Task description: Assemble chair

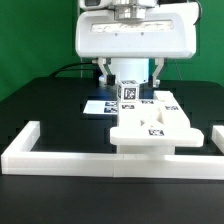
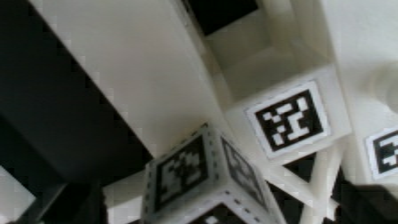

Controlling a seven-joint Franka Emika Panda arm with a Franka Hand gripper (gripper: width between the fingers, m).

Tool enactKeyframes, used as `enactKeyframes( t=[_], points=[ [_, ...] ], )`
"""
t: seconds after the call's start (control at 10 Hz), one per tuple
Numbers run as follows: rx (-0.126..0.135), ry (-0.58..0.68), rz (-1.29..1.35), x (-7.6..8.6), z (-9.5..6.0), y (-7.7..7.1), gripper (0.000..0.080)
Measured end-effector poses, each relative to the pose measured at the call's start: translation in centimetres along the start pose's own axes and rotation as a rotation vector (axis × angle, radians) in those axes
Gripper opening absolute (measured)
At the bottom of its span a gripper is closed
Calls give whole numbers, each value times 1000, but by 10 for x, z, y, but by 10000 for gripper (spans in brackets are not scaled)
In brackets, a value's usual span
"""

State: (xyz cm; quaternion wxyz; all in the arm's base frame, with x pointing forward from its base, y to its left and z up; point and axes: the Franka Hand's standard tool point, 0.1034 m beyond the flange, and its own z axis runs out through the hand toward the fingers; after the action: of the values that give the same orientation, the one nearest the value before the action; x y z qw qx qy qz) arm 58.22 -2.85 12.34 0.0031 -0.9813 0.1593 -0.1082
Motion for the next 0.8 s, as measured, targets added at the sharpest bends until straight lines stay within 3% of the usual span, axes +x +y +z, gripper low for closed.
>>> enactKeyframes(
  t=[0.6,0.7,0.8],
  points=[
    [-16,1,-430,0,1,4,649],
    [-20,0,-470,1,1,4,620],
    [-20,1,-449,2,0,4,477]
  ],
)
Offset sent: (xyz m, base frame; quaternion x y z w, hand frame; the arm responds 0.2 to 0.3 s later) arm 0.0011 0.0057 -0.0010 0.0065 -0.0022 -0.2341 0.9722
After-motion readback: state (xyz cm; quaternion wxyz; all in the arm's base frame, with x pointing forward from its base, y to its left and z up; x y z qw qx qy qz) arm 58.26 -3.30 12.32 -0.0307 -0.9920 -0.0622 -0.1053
